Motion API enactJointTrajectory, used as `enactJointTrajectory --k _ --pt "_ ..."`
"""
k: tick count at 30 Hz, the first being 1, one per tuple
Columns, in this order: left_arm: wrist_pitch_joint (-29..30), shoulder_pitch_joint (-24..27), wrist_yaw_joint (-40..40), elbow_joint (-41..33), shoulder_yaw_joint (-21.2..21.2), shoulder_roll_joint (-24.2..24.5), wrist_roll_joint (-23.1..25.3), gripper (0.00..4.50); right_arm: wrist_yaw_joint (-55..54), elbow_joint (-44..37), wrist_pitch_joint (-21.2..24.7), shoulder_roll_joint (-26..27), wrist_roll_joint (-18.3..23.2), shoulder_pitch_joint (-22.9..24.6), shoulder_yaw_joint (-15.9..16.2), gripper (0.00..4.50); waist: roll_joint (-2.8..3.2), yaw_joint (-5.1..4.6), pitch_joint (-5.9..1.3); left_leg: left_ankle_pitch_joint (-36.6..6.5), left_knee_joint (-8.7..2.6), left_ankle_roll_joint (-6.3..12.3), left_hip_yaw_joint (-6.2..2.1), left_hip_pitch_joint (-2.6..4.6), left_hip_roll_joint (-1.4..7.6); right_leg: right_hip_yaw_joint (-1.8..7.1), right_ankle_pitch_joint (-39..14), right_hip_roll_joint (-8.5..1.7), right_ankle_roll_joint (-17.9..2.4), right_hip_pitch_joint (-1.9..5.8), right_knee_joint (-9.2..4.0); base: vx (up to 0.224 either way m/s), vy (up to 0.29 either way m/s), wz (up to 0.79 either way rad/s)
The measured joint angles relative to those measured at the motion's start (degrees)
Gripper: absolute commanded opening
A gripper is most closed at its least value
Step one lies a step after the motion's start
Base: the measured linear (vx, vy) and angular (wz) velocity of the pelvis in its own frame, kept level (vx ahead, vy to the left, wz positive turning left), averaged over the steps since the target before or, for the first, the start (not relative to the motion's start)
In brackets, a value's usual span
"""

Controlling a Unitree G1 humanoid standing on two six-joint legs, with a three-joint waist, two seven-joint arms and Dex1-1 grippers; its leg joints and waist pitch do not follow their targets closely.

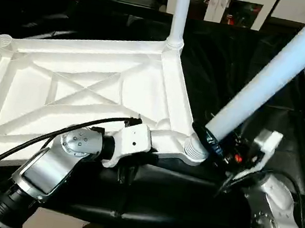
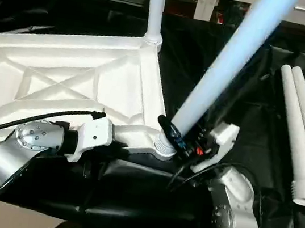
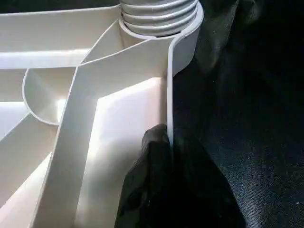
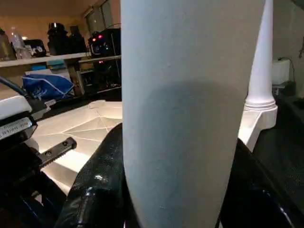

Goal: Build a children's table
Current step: Insert table leg to table base

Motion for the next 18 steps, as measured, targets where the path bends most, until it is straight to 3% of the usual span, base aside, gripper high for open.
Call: enactJointTrajectory --k 9,14,18 --pt "0.13 0.17 -0.08 0.25 -0.10 -0.04 0.01 0.06 0.55 -0.10 -0.68 -3.55 -0.80 -0.36 2.32 1.86 -0.06 -0.51 -0.08 -0.01 -0.17 -0.01 -0.05 0.41 0.00 0.01 -0.21 0.01 0.32 0.65 -0.20 0.000 0.000 0.00" --pt "0.27 0.38 -0.08 0.55 -0.52 0.06 0.20 0.06 2.76 -1.22 -2.45 -6.25 -5.96 -0.40 4.28 1.86 -0.84 -0.61 -0.56 -0.02 -0.87 -0.04 -0.03 1.01 -0.01 0.04 -0.60 0.05 0.92 1.07 -0.45 0.000 0.000 0.00" --pt "0.33 0.67 -0.20 0.46 -0.58 0.10 0.19 0.06 2.77 -1.22 -3.35 -6.70 -6.54 -0.40 5.02 1.86 -0.79 -0.69 -0.80 -0.01 -1.03 -0.04 -0.03 1.07 -0.01 0.03 -0.52 0.09 0.81 1.36 -0.66 0.000 0.000 0.00"
